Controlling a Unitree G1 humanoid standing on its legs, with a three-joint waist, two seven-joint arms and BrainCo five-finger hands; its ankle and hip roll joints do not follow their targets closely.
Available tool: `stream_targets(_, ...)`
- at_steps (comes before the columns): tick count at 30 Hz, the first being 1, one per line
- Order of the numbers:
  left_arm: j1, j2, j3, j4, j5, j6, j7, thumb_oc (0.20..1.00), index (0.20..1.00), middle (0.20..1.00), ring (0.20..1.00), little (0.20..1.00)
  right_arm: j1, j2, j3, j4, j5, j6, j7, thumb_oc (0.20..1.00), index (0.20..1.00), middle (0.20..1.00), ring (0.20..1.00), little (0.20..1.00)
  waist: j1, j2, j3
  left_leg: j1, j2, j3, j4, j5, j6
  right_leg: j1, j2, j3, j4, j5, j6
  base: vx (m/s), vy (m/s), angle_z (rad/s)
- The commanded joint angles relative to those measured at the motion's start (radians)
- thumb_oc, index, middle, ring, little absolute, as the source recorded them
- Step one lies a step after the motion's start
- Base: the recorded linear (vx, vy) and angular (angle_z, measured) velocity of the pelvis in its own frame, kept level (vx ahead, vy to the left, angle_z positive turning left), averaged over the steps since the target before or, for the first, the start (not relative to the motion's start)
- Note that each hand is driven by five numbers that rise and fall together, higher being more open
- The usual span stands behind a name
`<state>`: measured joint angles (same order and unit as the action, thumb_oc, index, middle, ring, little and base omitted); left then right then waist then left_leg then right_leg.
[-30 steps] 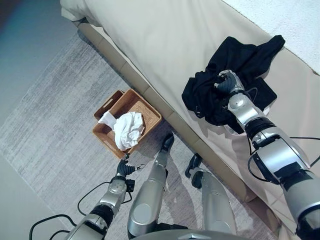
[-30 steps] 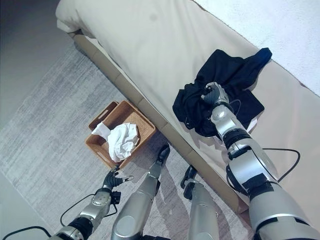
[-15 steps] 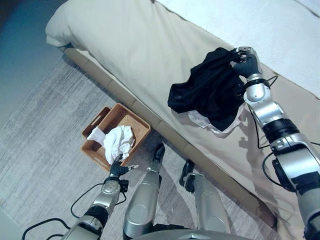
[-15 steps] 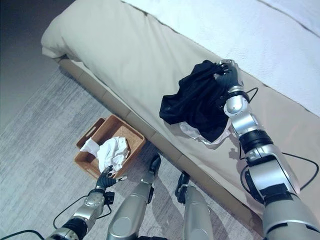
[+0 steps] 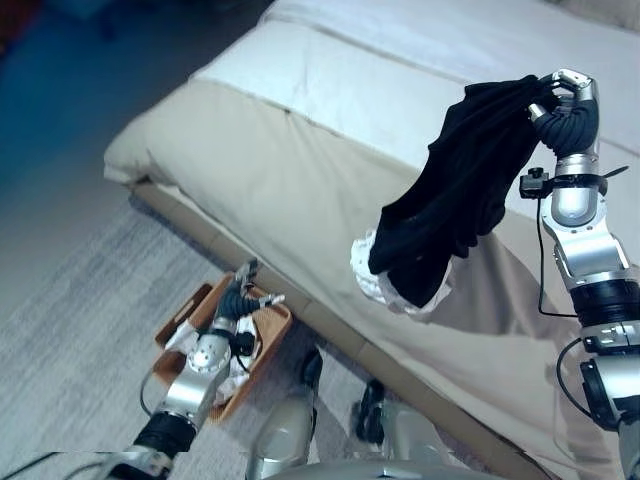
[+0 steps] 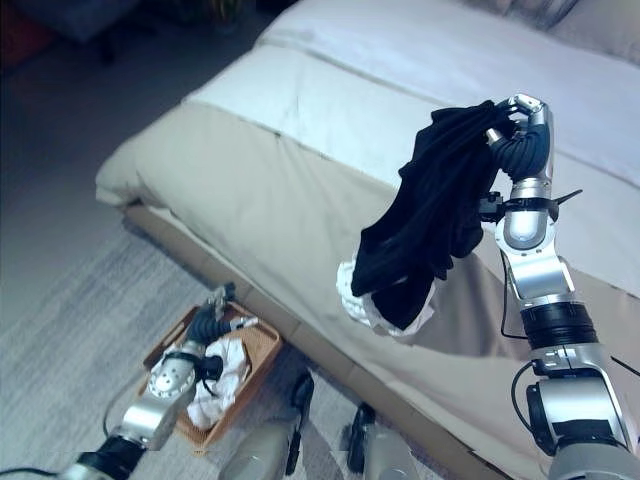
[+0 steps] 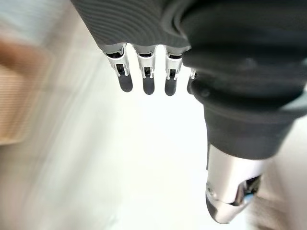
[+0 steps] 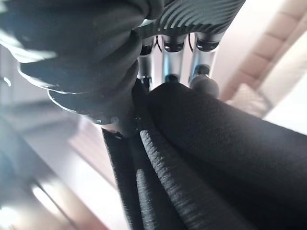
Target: Pick up clothes into the bucket
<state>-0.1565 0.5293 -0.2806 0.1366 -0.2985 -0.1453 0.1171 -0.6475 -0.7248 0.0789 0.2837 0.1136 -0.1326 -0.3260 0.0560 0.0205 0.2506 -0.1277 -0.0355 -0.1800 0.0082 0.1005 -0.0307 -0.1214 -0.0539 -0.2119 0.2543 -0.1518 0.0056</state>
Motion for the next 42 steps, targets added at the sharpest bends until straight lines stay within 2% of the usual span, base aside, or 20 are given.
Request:
stream_targets(1, -0.049, 0.029, 0.007, -0.097, -0.021, -0.058, -0.033, 1.0, 1.0, 1.0, 1.0, 1.0, -0.016, -0.051, 0.051, -0.106, 0.091, -0.044, 0.102, 0.2, 0.2, 0.2, 0.2, 0.2, -0.018, -0.05, -0.143, 0.057, -0.02, 0.08, 0.009, -0.082, 0.045, 0.056, -0.015, 0.079, -0.175, 0.135, 0.067, 0.1, -0.019, -0.21)
stream_targets(4, -0.105, 0.042, -0.011, -0.136, -0.023, -0.044, -0.041, 1.0, 1.0, 1.0, 1.0, 1.0, -0.001, -0.056, 0.074, -0.151, 0.109, -0.027, 0.152, 0.2, 0.2, 0.2, 0.2, 0.2, -0.023, -0.052, -0.168, 0.084, -0.013, 0.093, -0.004, -0.086, 0.043, 0.079, -0.012, 0.087, -0.199, 0.142, 0.069, 0.09, -0.021, -0.23)
stream_targets(5, -0.183, 0.061, -0.04, -0.149, -0.022, -0.04, -0.051, 1.0, 1.0, 1.0, 1.0, 1.0, 0.001, -0.058, 0.107, -0.185, 0.14, -0.017, 0.194, 0.2, 0.2, 0.2, 0.2, 0.2, -0.03, -0.05, -0.19, 0.105, -0.007, 0.105, -0.015, -0.09, 0.04, 0.097, -0.009, 0.094, -0.217, 0.147, 0.072, 0.08, -0.031, -0.33)
stream_targets(10, -0.326, 0.069, -0.138, -0.109, -0.053, -0.019, -0.082, 1.0, 1.0, 1.0, 1.0, 1.0, 0.002, -0.055, 0.183, -0.275, 0.215, 0.0, 0.289, 0.2, 0.2, 0.2, 0.2, 0.2, -0.044, -0.041, -0.221, 0.146, -0.004, 0.127, -0.027, -0.094, 0.036, 0.134, -0.007, 0.108, -0.233, 0.15, 0.074, 0.07, -0.028, -0.17)
stream_targets(15, -0.412, 0.033, -0.216, -0.052, -0.046, -0.004, -0.101, 1.0, 1.0, 1.0, 1.0, 1.0, -0.002, -0.042, 0.241, -0.365, 0.258, 0.004, 0.356, 0.2, 0.2, 0.2, 0.2, 0.2, -0.055, -0.03, -0.241, 0.168, -0.001, 0.142, -0.039, -0.094, 0.033, 0.156, -0.006, 0.113, -0.249, 0.154, 0.076, 0.01, -0.004, -0.03)
stream_targets(16, -0.413, 0.033, -0.216, -0.05, -0.046, -0.004, -0.101, 1.0, 1.0, 1.0, 1.0, 1.0, -0.002, -0.043, 0.241, -0.365, 0.258, 0.004, 0.356, 0.2, 0.2, 0.2, 0.2, 0.2, -0.055, -0.03, -0.24, 0.168, -0.001, 0.142, -0.039, -0.094, 0.033, 0.156, -0.005, 0.113, -0.249, 0.154, 0.076, 0.0, -0.013, -0.06)
stream_targets(20, -0.412, -0.053, -0.252, 0.04, -0.052, 0.012, -0.105, 1.0, 1.0, 1.0, 1.0, 1.0, 0.027, 0.011, 0.284, -0.479, 0.304, -0.004, 0.417, 0.2, 0.2, 0.2, 0.2, 0.2, -0.069, -0.025, -0.256, 0.182, 0.0, 0.152, -0.044, -0.095, 0.036, 0.165, -0.006, 0.117, -0.25, 0.155, 0.076, 0.0, -0.001, -0.06)
stream_targets(31, -0.37, -0.151, -0.273, 0.146, -0.025, 0.042, -0.117, 1.0, 1.0, 1.0, 1.0, 1.0, 0.059, 0.063, 0.316, -0.626, 0.361, -0.008, 0.479, 0.2, 0.2, 0.2, 0.2, 0.2, -0.085, -0.019, -0.27, 0.194, 0.001, 0.169, -0.048, -0.102, 0.04, 0.168, -0.007, 0.132, -0.256, 0.161, 0.078, 0.0, 0.008, -0.05)
stream_targets(39, -0.354, -0.156, -0.305, 0.155, -0.058, 0.065, -0.155, 1.0, 1.0, 1.0, 1.0, 1.0, 0.066, 0.083, 0.295, -0.676, 0.384, -0.022, 0.475, 0.2, 0.2, 0.2, 0.2, 0.2, -0.096, -0.015, -0.266, 0.196, 0.0, 0.181, -0.043, -0.109, 0.047, 0.163, -0.007, 0.145, -0.251, 0.165, 0.082, 0.0, 0.017, -0.07)
stream_targets(42, -0.346, -0.159, -0.314, 0.155, -0.13, 0.075, -0.175, 1.0, 1.0, 1.0, 1.0, 1.0, 0.07, 0.102, 0.29, -0.678, 0.379, -0.023, 0.469, 0.2, 0.2, 0.2, 0.2, 0.2, -0.098, -0.014, -0.266, 0.198, -0.001, 0.182, -0.041, -0.111, 0.05, 0.163, -0.007, 0.149, -0.247, 0.164, 0.082, 0.01, 0.017, -0.09)
